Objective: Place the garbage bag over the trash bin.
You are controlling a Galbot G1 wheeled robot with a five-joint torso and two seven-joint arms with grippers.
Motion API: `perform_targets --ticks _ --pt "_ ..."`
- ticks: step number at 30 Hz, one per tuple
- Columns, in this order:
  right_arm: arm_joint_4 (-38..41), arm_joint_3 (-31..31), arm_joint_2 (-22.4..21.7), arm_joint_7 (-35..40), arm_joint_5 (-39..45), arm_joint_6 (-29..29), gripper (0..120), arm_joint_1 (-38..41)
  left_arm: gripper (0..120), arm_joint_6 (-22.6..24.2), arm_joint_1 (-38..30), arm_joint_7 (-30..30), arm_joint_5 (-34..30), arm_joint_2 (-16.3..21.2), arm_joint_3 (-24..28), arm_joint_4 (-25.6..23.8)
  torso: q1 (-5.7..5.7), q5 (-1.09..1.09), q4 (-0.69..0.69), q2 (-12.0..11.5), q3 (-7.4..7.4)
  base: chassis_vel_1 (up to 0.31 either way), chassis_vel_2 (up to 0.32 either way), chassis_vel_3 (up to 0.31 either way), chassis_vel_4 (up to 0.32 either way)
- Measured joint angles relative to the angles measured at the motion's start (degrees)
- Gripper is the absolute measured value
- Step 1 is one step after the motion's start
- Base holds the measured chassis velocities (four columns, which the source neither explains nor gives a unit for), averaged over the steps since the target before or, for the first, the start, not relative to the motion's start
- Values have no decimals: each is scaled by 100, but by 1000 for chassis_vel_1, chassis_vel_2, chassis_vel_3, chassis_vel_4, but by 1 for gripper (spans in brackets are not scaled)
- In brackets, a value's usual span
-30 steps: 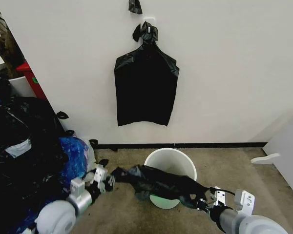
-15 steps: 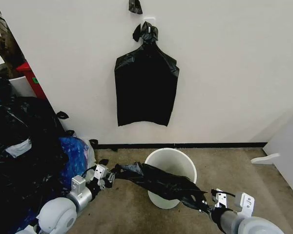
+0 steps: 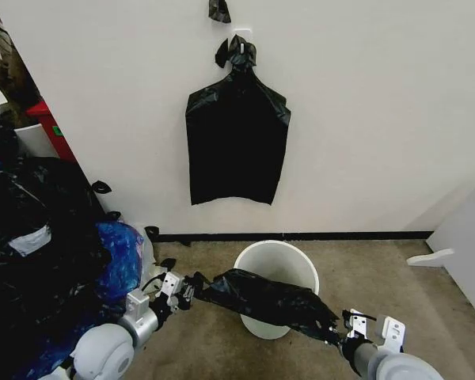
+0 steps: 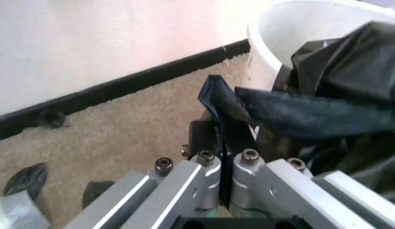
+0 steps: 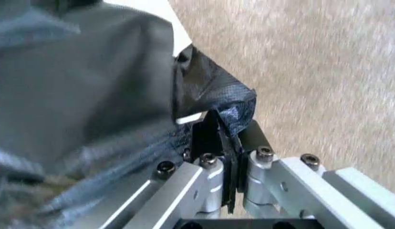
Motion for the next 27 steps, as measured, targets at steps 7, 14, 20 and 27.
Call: perform_targets --ticks 7,14,20,27 --pt "-366 48 -48 -604 -522 162 0 202 0 -6 -308 -48 -53 -70 385 201 0 -1 0 0 0 0 0 0 0" --pt "-705 51 -47 -1245 -961 384 0 376 0 -73 -413 -47 -87 -101 485 388 0 -1 1 0 0 0 0 0 0" --pt "-809 -21 -14 -1531 -1199 431 0 387 0 -91 -446 -48 -113 -145 469 449 0 -1 1 0 0 0 0 0 0" --pt "-943 3 12 -1873 -1503 610 0 458 0 -171 -517 -47 -129 -183 443 610 0 -1 0 0 0 0 0 0 0"
